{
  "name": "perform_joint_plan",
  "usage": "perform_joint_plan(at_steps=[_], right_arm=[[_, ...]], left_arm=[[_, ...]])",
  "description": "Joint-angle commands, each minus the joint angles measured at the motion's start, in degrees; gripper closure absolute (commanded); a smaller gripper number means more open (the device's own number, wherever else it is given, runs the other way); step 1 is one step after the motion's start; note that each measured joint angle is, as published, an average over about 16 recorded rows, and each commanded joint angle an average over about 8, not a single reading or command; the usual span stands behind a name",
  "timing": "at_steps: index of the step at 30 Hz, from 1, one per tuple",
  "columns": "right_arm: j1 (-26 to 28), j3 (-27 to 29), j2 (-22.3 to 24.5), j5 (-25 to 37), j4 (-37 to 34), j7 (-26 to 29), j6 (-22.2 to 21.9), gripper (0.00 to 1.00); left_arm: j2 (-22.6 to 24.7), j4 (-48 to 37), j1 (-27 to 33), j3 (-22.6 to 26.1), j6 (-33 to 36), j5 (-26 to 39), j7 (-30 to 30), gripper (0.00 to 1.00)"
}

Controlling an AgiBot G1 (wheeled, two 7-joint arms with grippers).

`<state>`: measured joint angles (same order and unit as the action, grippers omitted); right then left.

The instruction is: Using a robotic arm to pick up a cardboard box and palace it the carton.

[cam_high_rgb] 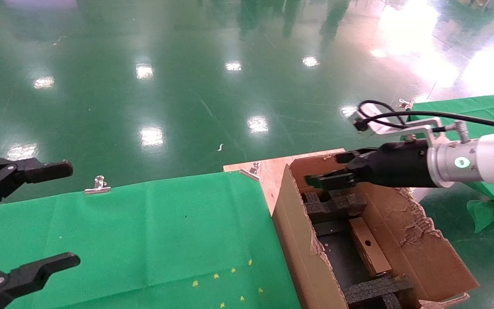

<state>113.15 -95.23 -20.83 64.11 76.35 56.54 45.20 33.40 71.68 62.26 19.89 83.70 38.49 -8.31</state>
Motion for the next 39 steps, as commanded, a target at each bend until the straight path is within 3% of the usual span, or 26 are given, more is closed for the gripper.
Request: perform_joint_plan(at_steps=[1, 39], right_arm=[[-1.3, 2.1, -0.4, -0.6, -0.1, -1.2, 1.1, 0.0], [-36.8, 56.5, -10.1, -15.9, -2.0, -32.6, 28.9, 0.0]], left_arm=[[0.0, 0.0, 0.0, 0.0, 0.0, 0.0, 0.0, 0.0], [0.0, 0.0, 0.0, 0.0, 0.0, 0.0, 0.0, 0.0]])
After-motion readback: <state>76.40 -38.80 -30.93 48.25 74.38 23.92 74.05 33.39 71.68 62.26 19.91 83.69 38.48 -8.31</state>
